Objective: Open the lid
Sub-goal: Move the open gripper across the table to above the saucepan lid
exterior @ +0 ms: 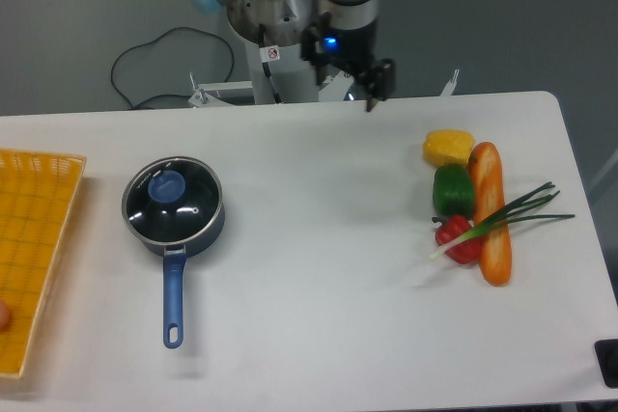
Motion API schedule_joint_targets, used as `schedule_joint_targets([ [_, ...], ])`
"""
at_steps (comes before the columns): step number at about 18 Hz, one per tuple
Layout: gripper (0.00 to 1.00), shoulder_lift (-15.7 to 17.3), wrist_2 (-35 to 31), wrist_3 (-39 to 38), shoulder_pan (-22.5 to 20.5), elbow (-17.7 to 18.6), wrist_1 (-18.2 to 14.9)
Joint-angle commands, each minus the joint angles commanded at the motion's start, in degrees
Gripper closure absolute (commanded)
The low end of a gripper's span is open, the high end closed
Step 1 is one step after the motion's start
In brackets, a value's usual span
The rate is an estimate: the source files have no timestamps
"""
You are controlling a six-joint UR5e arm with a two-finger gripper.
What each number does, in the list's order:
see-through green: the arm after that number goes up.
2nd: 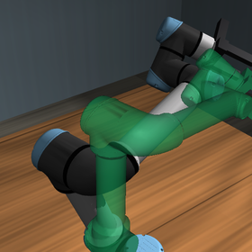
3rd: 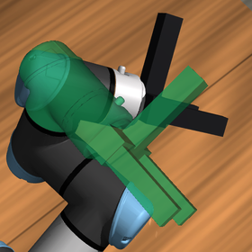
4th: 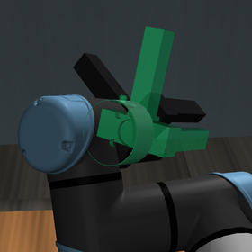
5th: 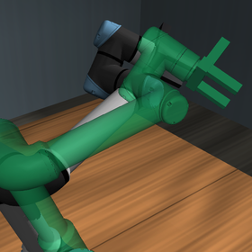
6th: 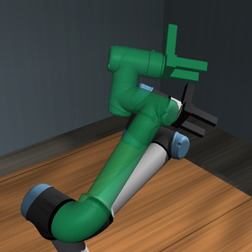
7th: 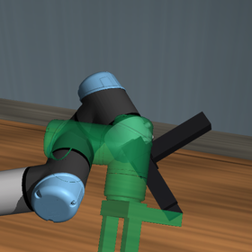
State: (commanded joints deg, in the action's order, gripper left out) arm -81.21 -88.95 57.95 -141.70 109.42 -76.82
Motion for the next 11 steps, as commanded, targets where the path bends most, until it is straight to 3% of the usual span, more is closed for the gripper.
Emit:
schedule_joint_targets([
  [11, 0.0, -2.4, -0.2, -20.1, 12.7, 1.8, 0.3],
])
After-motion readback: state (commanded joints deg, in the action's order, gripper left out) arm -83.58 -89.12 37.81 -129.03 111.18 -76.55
